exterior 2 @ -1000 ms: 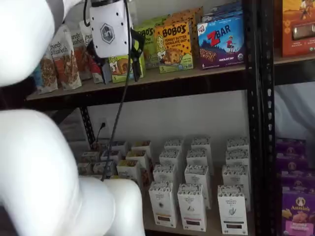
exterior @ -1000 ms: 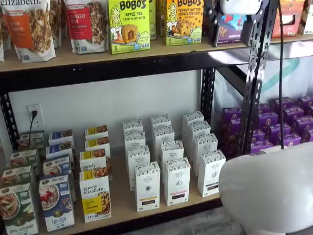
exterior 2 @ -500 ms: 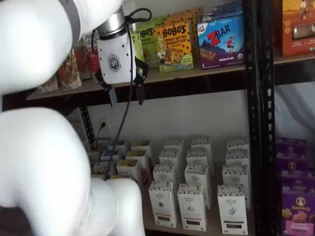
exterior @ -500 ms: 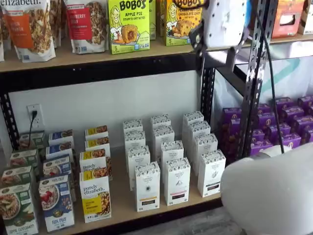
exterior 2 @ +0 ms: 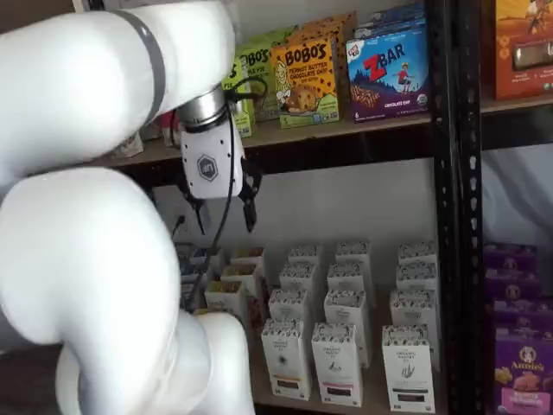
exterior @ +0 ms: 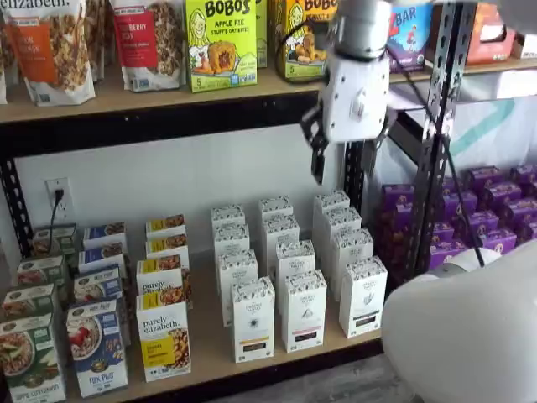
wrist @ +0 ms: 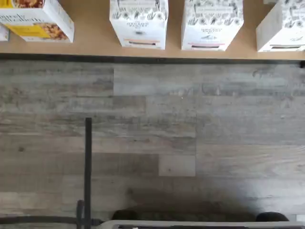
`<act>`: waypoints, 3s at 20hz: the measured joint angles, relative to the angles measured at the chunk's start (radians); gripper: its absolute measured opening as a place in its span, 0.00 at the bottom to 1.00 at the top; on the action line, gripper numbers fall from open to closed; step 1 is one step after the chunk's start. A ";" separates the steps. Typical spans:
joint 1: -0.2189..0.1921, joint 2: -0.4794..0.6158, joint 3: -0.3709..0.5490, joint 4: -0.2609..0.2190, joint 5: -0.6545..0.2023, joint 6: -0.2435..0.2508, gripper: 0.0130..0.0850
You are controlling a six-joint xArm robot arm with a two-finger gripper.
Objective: Pick up the white box with a yellow strip in the middle, on the bottom shelf, the fourth box from the left
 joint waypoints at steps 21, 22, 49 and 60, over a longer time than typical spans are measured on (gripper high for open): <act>0.088 0.520 0.050 -0.005 -0.518 0.085 1.00; 0.082 0.548 0.048 0.004 -0.555 0.073 1.00; 0.076 1.178 -0.215 0.150 -0.985 -0.074 1.00; 0.072 1.357 -0.389 0.111 -0.936 -0.040 1.00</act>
